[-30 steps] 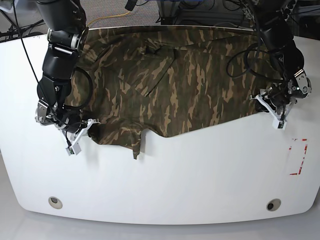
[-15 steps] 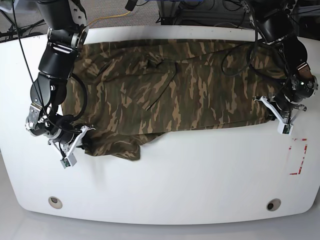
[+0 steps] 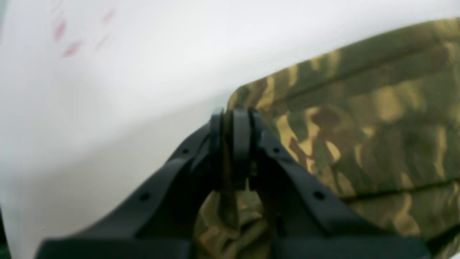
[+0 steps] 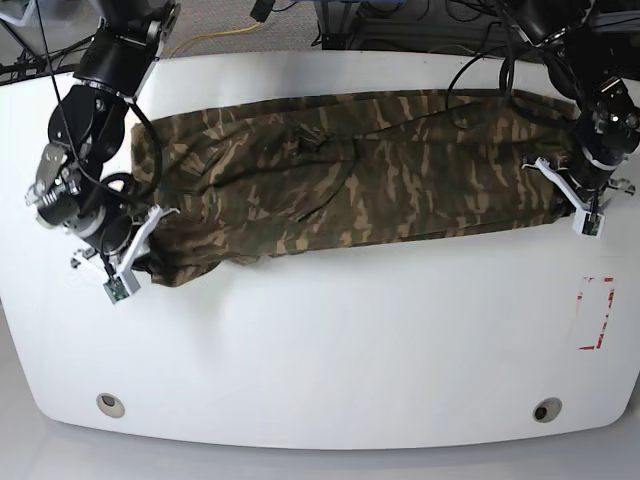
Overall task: Fold the T-shirt properly
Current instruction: 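Fold the grasped edge over onto the shirt with both grippers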
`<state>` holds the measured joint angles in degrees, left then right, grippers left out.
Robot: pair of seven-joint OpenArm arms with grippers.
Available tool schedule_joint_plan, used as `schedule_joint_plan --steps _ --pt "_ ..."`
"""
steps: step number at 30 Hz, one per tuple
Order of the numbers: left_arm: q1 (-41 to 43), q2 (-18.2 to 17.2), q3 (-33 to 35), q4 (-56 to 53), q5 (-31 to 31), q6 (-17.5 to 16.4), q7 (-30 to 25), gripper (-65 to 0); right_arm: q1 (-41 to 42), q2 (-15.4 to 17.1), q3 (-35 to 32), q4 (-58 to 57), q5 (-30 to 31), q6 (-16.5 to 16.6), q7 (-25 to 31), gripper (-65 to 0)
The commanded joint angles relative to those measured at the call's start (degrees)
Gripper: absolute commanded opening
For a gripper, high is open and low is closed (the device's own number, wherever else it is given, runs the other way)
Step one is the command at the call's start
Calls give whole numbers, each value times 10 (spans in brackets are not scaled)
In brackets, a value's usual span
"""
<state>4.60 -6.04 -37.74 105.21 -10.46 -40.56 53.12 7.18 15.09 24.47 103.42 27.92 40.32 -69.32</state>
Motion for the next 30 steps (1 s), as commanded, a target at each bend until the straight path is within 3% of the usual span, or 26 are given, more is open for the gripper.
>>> schedule_joint_plan --steps 1,10,16,19,22,24,26,28,30 --pt "2 -6 -21 10 4 6 -7 -650 -11 12 21 31 11 -3 -7 -650" --pt "45 -9 -42 12 3 6 -7 -650 -143 7 51 72 63 -3 -7 -650" --pt "72 -35 -25 14 3 6 -7 -650 -158 -8 56 35 55 -3 2 -650" --pt "85 -46 -14 20 3 6 -6 -597 -155 -8 57 7 55 -3 4 -650" --pt "99 -50 -11 41 3 6 -5 -449 -153 -7 57 -8 48 -3 4 -539" --pt "114 -50 -11 62 2 6 -5 -306 -153 -7 56 -9 33 -3 4 -420" --pt "128 -50 -11 80 1 6 -5 -219 -154 -8 57 -9 32 -3 4 -331" --pt "142 -50 -11 96 -1 6 -5 -174 -158 -8 57 1 32 -3 4 -252" --pt "153 -52 -13 101 -25 6 -5 -174 -161 -10 60 22 39 -3 4 -224"
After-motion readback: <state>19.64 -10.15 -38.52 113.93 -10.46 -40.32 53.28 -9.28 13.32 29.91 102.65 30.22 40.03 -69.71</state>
